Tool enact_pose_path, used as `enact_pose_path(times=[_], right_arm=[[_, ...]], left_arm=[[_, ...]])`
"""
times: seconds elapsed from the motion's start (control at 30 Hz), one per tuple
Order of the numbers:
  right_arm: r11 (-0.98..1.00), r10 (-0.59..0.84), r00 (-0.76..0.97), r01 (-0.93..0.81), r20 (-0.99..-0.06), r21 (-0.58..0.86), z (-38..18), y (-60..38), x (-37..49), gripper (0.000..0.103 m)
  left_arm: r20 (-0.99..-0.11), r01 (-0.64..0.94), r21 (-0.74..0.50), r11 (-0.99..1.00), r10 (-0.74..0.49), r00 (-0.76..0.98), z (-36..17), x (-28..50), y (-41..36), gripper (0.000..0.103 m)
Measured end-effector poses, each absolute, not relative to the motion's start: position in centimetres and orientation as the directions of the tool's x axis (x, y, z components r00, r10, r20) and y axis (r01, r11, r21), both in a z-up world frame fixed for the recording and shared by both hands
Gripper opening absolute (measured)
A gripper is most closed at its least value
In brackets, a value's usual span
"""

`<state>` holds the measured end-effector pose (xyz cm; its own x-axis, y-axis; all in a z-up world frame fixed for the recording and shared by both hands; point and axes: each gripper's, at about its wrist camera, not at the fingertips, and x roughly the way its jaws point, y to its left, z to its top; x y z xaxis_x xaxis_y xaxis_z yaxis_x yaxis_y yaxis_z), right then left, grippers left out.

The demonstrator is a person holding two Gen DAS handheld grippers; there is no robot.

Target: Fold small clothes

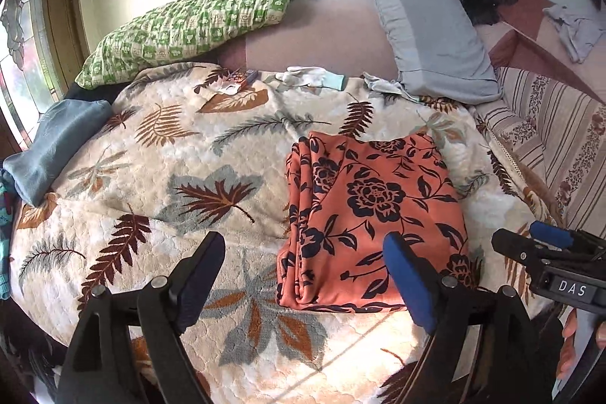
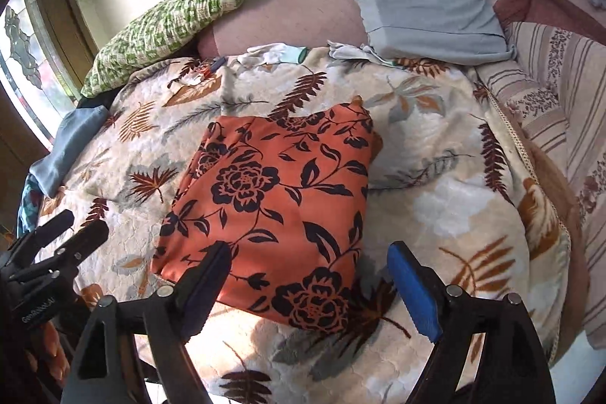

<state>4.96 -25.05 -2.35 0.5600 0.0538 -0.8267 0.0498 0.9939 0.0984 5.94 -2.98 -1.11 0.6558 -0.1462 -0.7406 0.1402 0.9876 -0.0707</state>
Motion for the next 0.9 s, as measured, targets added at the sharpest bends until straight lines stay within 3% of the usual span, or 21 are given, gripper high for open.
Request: enact_pose_path(times=[0.17, 0.33, 0.5, 0.63, 0.73, 0.87, 0.9], right_arm=[[0.982, 0.084, 0.577, 0.091, -0.812, 0.167, -1.9, -25.8, 3.1, 0.086], [0.962, 0.184, 0.633, 0.042, -0.752, 0.27, -1.8, -25.9, 4.7, 0.086], [0.902, 0.311, 0.585, 0.066, -0.749, 0.426, -7.4, -27.1, 7.8, 0.087], [0.92, 0.282, 0.332, 0.173, -0.9, 0.352, -14.6, -27.4, 9.2, 0.087], [0.868, 0.366, 0.42, 0.167, -0.831, 0.467, -12.8, -29.2, 8.9, 0.087], [0.851, 0.351, 0.55, 0.151, -0.758, 0.504, -8.9, -32.2, 11.3, 0.087], [0.845, 0.353, 0.56, 0.153, -0.75, 0.512, -8.8, -33.1, 12.4, 0.087]], left_arm=[[-0.738, 0.138, -0.057, 0.989, -0.135, 0.661, -1.4, 5.3, -3.2, 0.089], [-0.813, 0.102, 0.007, 0.995, -0.054, 0.58, -6.4, 6.8, -2.9, 0.091], [-0.891, 0.113, 0.054, 0.992, -0.003, 0.453, -11.6, 7.9, -2.7, 0.091], [-0.838, 0.122, -0.051, 0.991, -0.109, 0.535, -8.8, 8.2, -1.7, 0.091], [-0.803, 0.137, -0.129, 0.982, -0.185, 0.567, -7.5, 10.1, -1.6, 0.091], [-0.837, 0.176, -0.176, 0.968, -0.242, 0.49, -9.9, 12.9, -2.9, 0.09], [-0.856, 0.181, -0.185, 0.966, -0.249, 0.453, -11.1, 13.3, -3.2, 0.078]])
